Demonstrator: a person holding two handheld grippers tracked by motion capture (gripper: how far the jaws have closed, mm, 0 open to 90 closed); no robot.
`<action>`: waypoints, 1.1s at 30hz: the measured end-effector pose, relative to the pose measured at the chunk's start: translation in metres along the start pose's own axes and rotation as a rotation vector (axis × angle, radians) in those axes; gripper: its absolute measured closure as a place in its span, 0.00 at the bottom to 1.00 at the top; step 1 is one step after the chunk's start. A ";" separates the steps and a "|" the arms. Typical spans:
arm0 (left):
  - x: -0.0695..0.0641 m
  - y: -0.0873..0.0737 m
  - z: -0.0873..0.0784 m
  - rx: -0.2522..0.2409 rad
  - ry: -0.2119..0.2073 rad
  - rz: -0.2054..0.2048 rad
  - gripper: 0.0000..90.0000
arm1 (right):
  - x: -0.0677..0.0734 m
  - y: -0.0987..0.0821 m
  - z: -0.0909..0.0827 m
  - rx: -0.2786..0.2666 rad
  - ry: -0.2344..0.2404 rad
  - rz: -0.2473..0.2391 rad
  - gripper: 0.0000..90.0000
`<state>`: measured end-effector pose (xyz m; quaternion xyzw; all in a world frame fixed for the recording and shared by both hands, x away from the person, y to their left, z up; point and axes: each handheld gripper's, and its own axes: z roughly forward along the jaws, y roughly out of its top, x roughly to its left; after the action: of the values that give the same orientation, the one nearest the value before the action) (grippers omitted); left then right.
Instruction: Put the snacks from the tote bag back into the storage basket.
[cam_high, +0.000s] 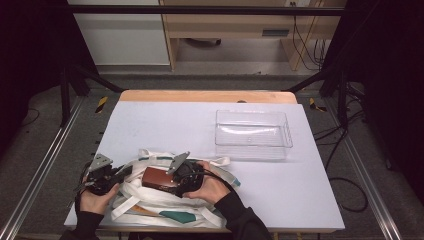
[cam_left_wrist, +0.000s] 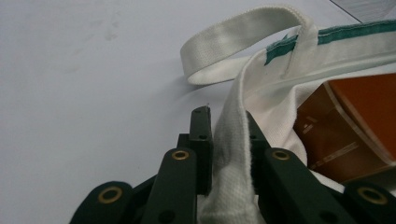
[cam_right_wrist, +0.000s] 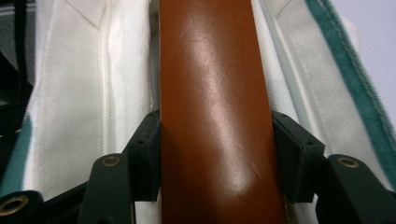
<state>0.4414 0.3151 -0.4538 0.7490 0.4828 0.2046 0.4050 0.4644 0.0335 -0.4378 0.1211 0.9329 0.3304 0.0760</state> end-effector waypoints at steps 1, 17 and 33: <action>0.000 0.000 0.000 -0.001 0.001 0.001 0.88 | -0.001 0.000 -0.007 -0.023 0.007 0.009 0.48; -0.001 0.000 0.000 -0.011 0.013 0.011 0.83 | -0.013 0.000 -0.091 -0.141 -0.081 0.044 0.48; -0.005 0.014 -0.022 -0.146 0.026 0.060 0.52 | -0.035 -0.015 -0.151 -0.170 -0.182 0.100 0.48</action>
<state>0.4310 0.3168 -0.4291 0.7290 0.4489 0.2610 0.4461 0.4618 -0.0775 -0.3286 0.1898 0.8837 0.3993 0.1537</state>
